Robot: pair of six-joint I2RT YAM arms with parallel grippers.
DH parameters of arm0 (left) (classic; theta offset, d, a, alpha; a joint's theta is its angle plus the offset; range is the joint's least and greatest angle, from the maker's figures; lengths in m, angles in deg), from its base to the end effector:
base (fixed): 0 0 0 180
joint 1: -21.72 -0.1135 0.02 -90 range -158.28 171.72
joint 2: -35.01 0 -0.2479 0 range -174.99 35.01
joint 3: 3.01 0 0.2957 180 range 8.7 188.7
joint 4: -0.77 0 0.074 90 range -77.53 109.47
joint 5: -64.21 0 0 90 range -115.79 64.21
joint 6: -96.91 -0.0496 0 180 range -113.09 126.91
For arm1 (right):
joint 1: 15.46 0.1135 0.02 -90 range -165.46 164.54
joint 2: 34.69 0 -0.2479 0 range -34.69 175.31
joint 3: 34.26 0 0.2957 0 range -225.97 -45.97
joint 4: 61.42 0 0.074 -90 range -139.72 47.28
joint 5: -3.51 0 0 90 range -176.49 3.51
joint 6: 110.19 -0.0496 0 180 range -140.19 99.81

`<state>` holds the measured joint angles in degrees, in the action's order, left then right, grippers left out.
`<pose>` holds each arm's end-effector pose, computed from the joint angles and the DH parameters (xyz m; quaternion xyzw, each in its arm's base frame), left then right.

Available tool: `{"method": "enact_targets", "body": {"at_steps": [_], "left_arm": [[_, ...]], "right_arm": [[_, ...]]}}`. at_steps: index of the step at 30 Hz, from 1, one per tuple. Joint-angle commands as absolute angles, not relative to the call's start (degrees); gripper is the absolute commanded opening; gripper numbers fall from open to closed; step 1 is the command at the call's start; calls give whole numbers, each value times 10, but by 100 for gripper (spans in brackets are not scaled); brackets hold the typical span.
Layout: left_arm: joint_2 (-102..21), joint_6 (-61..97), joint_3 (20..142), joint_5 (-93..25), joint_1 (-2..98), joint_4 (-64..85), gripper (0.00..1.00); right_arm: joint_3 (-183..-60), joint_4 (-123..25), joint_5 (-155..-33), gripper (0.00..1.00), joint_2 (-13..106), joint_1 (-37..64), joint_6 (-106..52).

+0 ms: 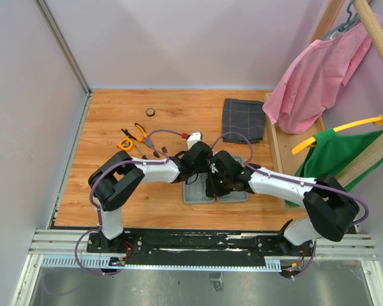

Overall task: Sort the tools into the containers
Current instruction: Adjust the screwdriver in the storage box.

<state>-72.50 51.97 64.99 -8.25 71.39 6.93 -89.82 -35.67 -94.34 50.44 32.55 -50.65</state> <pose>0.2751 -0.3010 0.0750 -0.0207 0.9168 -0.1787 0.3564 0.2132 0.2470 0.1133 -0.1654 0.9381 0.2387 0.1890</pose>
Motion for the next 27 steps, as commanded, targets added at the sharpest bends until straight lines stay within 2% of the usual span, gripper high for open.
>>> {"method": "enact_targets", "body": {"at_steps": [1, 5, 15, 20, 27], "left_arm": [[-807, 494, 569, -131, 722, 300, 0], [-784, 492, 555, -133, 722, 286, 0], [-665, 455, 564, -176, 722, 234, 0], [-642, 437, 610, -190, 722, 228, 7], [-595, 423, 649, -154, 721, 250, 15]], "right_arm": [[-813, -311, -845, 3, 593, 333, -495], [-803, -319, -848, 3, 592, 333, -495], [-828, -358, -962, 11, 493, 333, -453], [-858, -363, -993, 12, 499, 333, -445], [-871, -365, -1001, 18, 446, 333, -454]]}}
